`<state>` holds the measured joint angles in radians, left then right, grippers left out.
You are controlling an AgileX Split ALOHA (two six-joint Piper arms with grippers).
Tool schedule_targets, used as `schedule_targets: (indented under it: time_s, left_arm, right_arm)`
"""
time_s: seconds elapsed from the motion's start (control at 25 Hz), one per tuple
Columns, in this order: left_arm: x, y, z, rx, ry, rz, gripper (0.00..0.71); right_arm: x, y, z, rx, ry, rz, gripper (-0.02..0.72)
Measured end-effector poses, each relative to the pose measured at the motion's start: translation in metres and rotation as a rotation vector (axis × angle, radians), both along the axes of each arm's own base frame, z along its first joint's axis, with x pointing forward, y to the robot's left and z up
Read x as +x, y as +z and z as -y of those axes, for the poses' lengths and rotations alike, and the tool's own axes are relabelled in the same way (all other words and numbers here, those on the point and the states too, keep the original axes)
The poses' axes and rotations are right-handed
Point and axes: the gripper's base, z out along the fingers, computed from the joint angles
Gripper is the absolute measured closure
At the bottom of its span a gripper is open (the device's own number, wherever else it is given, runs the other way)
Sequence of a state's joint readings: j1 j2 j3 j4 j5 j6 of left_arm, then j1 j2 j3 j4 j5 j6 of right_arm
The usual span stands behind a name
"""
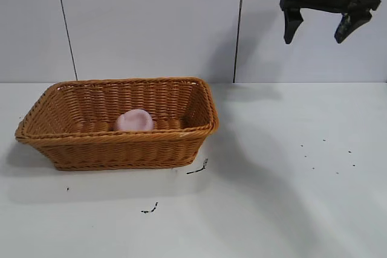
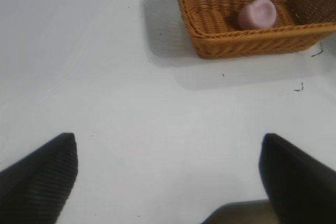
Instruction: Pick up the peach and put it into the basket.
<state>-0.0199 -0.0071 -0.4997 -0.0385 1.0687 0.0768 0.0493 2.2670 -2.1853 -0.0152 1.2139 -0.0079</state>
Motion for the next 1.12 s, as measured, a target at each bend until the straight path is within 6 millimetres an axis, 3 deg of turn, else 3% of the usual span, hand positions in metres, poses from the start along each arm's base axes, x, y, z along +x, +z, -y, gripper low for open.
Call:
schedule_targets:
  time_s: [0.2,0.36,0.48,0.76,0.88,1.12]
  left_arm:
    - [0.000,0.000,0.000,0.000,0.000,0.000,0.018]
    - [0.000,0.000,0.000,0.000,0.000,0.000,0.018]
    - [0.000,0.000,0.000,0.000,0.000,0.000,0.018]
    - [0.000,0.000,0.000,0.000,0.000,0.000,0.018]
    - [0.000,0.000,0.000,0.000,0.000,0.000,0.018]
    - [0.000,0.000,0.000,0.000,0.000,0.000,0.018]
  right_arm:
    - [-0.017,0.034,0.001,0.005,-0.007,0.052,0.014]
    - [-0.058,0.063,0.003,0.004,-0.007,0.044,0.014]
    - [-0.106,0.078,0.005,0.003,-0.007,0.015,0.014]
    - [-0.249,0.097,0.012,0.003,-0.007,0.021,0.014]
    - [-0.307,0.088,0.015,0.005,-0.006,0.057,0.014]
    - [-0.402,0.070,0.020,0.022,-0.003,0.387,0.014]
